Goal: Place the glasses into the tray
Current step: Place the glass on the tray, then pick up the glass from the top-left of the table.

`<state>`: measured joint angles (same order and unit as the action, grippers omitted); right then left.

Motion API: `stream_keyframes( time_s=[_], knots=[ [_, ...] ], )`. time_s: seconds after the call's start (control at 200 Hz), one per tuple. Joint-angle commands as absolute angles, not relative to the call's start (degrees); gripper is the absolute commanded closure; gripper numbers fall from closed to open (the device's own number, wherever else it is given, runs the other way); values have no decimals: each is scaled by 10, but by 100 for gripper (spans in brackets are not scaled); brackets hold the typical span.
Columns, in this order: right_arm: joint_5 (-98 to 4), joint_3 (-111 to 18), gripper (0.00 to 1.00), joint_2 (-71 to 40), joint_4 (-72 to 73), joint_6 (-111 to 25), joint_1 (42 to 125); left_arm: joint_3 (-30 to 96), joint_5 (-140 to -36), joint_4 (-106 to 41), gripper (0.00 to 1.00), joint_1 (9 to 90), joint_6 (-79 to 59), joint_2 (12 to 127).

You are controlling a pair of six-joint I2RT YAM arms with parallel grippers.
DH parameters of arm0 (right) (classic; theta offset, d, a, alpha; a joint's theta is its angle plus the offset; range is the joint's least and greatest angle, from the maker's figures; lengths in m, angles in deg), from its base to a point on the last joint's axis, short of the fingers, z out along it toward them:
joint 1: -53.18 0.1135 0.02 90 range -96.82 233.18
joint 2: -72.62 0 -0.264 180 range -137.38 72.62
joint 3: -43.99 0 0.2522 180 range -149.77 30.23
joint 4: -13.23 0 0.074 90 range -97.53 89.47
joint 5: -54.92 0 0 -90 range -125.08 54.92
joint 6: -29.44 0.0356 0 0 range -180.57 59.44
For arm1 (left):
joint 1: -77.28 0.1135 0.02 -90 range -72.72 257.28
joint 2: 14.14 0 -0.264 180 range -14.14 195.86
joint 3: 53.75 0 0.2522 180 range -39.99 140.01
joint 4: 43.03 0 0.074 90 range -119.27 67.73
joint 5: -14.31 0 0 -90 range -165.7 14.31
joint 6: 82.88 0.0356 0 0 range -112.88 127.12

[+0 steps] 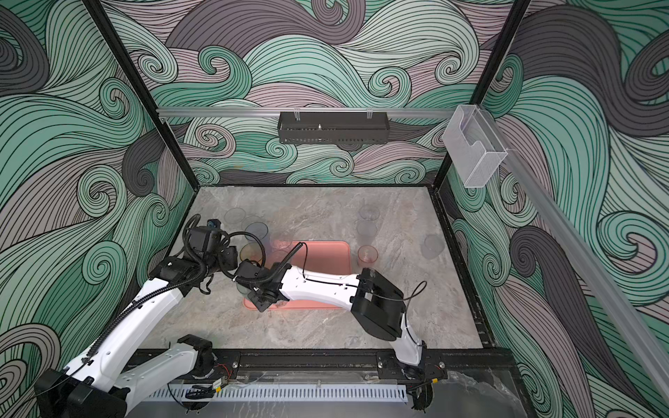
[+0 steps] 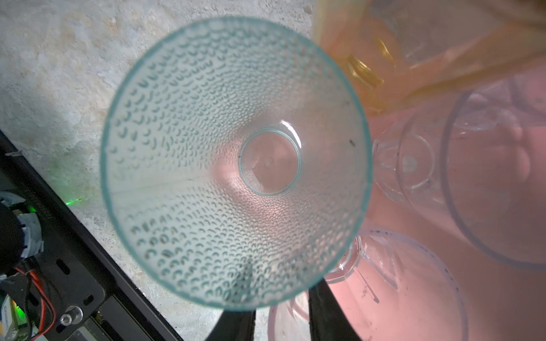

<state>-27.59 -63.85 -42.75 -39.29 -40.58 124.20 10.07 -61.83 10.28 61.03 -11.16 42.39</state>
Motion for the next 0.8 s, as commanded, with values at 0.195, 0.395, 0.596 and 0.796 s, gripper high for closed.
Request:
stream_keyframes(
  time_s=[0.195, 0.395, 0.596, 0.796],
  knots=[
    [-297, -631, 65, -324, -413, -377, 1201, 155, -608, 119, 39, 615, -90, 417],
    [-318, -613, 64, -277, -401, -353, 1144, 175, -625, 87, 39, 615, -70, 425],
    [-335, -586, 64, -262, -387, -340, 1083, 197, -624, 43, 39, 619, -59, 479],
    [-349, -551, 64, -255, -371, -338, 1046, 252, -652, 11, 38, 656, -65, 557]
  ],
)
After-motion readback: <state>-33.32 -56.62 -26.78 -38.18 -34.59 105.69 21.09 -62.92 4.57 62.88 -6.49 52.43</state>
